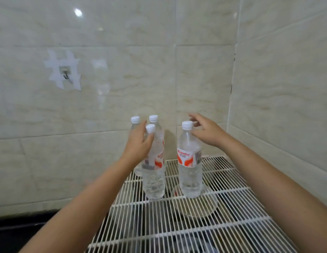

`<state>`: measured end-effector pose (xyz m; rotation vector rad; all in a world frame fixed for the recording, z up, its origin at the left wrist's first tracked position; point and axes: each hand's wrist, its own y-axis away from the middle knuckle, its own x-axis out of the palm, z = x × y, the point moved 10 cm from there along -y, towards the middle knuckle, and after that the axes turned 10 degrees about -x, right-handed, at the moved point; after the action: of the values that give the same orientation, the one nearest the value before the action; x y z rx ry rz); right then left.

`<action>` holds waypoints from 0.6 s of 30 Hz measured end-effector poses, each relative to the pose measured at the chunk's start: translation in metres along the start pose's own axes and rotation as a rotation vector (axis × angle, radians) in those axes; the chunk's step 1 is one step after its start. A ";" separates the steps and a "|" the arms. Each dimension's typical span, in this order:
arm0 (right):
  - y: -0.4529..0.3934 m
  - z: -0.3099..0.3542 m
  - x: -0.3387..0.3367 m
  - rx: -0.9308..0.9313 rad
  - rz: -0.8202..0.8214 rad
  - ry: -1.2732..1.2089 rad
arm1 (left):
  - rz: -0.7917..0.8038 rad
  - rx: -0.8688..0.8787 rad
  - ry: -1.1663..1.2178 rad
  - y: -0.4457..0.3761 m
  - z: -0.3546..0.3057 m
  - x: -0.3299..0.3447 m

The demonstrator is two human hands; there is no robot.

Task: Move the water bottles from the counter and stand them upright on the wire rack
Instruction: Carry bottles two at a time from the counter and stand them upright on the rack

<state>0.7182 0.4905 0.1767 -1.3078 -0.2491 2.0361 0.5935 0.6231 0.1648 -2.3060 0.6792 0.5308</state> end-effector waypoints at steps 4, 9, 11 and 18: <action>-0.008 0.004 0.005 -0.023 0.164 0.039 | 0.233 -0.046 -0.063 -0.013 -0.003 0.006; -0.002 0.008 -0.013 0.024 0.042 0.227 | -0.025 -0.131 -0.120 -0.013 0.003 -0.018; 0.003 0.015 -0.010 0.066 0.029 0.370 | -0.097 -0.189 -0.138 -0.012 0.006 -0.022; 0.000 0.021 -0.001 0.069 0.158 0.313 | 0.106 -0.055 -0.319 -0.019 -0.003 -0.002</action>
<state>0.7000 0.4939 0.1873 -1.6199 0.0688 1.9119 0.6037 0.6338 0.1777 -2.1744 0.6380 0.9530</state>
